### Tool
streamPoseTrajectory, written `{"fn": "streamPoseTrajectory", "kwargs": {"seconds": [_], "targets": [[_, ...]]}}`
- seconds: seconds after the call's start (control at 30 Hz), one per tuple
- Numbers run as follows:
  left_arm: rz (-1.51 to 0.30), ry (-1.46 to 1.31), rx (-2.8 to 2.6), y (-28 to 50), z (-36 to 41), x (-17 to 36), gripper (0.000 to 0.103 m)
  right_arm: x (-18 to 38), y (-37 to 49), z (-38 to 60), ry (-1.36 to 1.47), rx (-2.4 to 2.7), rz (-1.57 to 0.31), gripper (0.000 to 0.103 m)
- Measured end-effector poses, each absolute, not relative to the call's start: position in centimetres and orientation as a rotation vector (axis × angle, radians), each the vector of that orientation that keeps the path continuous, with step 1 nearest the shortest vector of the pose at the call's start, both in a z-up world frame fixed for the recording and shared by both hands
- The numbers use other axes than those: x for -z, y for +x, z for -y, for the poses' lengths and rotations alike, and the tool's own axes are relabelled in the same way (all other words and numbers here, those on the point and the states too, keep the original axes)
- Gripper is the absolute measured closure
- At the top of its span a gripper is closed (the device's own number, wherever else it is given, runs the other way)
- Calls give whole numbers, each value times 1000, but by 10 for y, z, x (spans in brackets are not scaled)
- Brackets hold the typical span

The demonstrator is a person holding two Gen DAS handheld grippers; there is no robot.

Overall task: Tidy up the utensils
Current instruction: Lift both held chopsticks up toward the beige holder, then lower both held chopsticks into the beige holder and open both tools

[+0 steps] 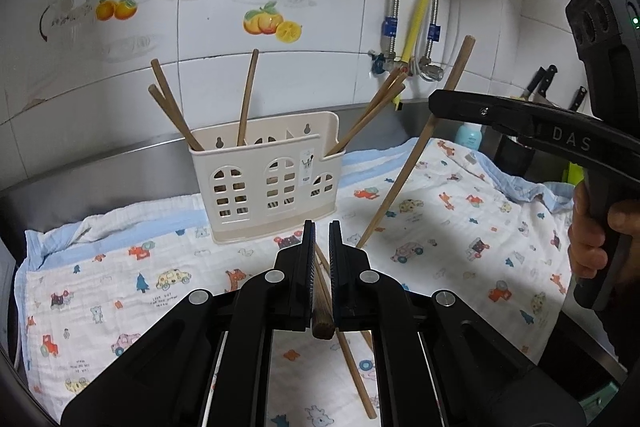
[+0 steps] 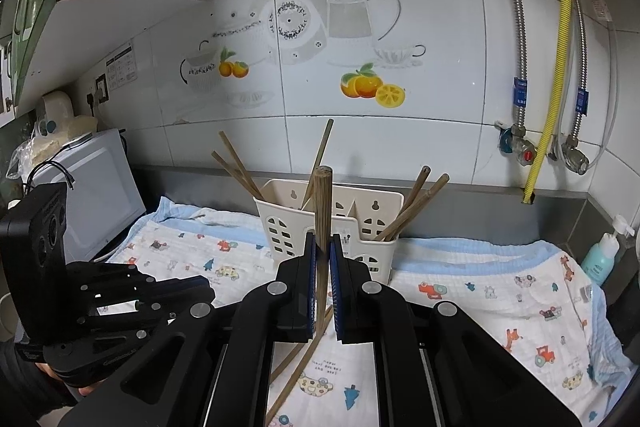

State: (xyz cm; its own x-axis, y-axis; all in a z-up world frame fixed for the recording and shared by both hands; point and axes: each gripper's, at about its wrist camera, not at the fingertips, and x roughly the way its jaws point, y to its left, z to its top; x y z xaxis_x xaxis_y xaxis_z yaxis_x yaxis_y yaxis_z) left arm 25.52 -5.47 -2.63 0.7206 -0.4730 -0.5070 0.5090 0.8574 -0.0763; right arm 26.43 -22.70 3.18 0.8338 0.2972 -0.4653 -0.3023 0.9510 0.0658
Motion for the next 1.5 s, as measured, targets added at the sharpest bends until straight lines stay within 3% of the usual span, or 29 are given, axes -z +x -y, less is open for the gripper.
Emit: {"fn": "streamPoseTrajectory", "kwargs": {"seconds": [0.93, 1.5], "targets": [[-417, 140, 542, 273, 65, -29, 98, -57, 270, 236, -28, -318, -427, 96], [-260, 161, 485, 316, 68, -124, 98, -118, 303, 233, -81, -325, -352, 96]]}}
